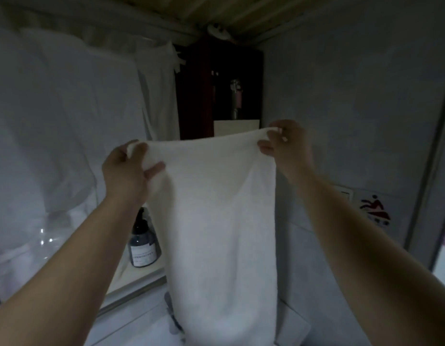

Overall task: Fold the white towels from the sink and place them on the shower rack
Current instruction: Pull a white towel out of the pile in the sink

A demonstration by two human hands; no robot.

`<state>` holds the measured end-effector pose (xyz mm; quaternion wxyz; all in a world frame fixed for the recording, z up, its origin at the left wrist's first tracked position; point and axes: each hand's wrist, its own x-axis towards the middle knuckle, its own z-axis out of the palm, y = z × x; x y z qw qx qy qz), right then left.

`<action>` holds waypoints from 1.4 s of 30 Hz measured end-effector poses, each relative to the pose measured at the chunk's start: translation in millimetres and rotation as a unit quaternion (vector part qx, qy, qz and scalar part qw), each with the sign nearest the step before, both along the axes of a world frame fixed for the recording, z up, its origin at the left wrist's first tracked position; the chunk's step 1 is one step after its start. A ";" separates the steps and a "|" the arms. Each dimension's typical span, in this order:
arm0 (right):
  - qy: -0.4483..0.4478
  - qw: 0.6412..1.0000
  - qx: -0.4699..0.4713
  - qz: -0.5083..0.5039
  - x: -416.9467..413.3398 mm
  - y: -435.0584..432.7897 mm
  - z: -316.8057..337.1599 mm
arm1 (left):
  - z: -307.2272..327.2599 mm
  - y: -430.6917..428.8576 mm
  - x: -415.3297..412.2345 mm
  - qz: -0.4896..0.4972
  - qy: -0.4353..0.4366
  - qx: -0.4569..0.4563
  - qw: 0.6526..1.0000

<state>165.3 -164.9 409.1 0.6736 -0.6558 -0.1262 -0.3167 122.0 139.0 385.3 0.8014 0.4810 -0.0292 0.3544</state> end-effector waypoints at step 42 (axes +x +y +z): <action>-0.003 0.982 0.074 0.174 11.5 55.2 -27.9 | -15.2 11.6 -80.5 0.213 -0.093 0.106 0.967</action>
